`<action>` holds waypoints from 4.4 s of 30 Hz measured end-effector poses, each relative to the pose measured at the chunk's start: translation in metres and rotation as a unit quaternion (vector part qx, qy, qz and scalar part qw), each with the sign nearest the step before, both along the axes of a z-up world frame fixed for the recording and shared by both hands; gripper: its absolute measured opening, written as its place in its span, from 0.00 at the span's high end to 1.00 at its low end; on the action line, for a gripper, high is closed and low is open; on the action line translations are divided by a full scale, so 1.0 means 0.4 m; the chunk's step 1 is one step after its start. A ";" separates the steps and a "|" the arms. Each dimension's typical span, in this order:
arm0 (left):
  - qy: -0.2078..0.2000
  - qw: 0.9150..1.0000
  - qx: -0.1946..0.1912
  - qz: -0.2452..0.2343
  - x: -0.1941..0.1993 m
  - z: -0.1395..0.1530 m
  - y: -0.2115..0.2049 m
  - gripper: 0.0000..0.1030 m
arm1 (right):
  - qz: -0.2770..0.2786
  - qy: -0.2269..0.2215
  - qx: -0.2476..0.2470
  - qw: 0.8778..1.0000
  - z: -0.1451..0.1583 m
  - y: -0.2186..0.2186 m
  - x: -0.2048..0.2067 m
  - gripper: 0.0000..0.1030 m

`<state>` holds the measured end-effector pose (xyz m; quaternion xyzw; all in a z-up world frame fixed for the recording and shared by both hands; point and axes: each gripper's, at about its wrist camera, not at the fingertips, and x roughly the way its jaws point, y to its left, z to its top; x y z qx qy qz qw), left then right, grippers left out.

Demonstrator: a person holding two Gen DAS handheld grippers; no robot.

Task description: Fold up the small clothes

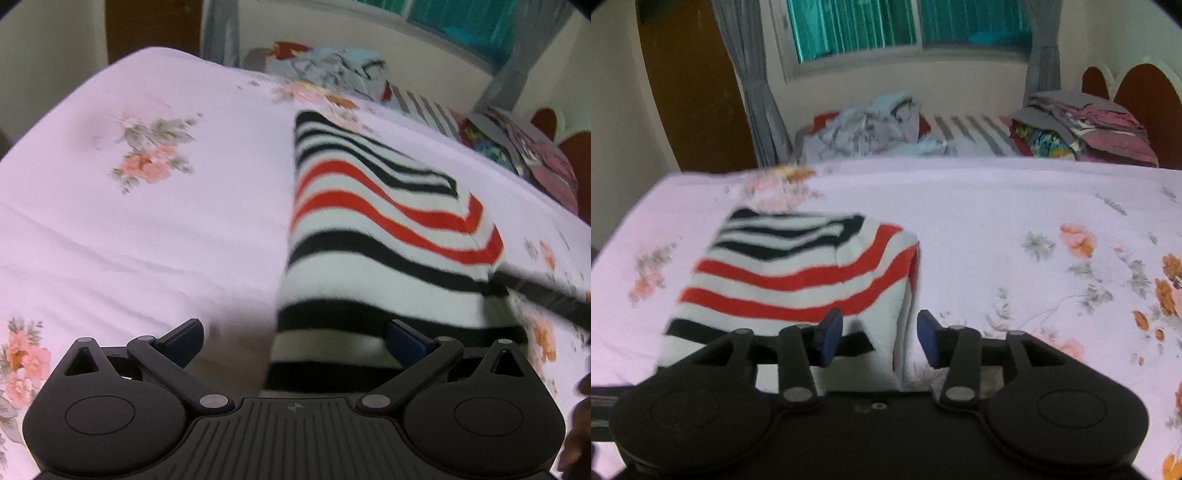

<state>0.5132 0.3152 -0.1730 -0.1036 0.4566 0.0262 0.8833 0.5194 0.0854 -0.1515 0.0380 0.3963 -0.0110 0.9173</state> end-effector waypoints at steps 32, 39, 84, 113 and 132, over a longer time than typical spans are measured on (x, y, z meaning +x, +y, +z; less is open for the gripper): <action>-0.090 0.992 0.086 0.001 -0.603 0.323 -0.080 0.00 | 0.108 -0.084 0.051 0.989 0.302 -0.041 -0.716 0.00; -0.112 0.988 0.103 -0.019 -0.820 0.387 -0.124 0.00 | 0.084 -0.135 0.044 0.986 0.394 -0.071 -0.926 0.00; -0.157 0.982 0.099 0.022 -1.025 0.482 -0.074 0.00 | 0.061 -0.177 0.033 0.982 0.449 -0.069 -1.058 0.00; -0.154 0.983 0.097 0.018 -1.019 0.477 -0.100 0.00 | 0.064 -0.173 0.040 0.982 0.442 -0.075 -1.049 0.00; -0.149 0.984 0.099 0.016 -1.000 0.471 -0.123 0.00 | 0.063 -0.168 0.044 0.983 0.427 -0.078 -1.037 0.00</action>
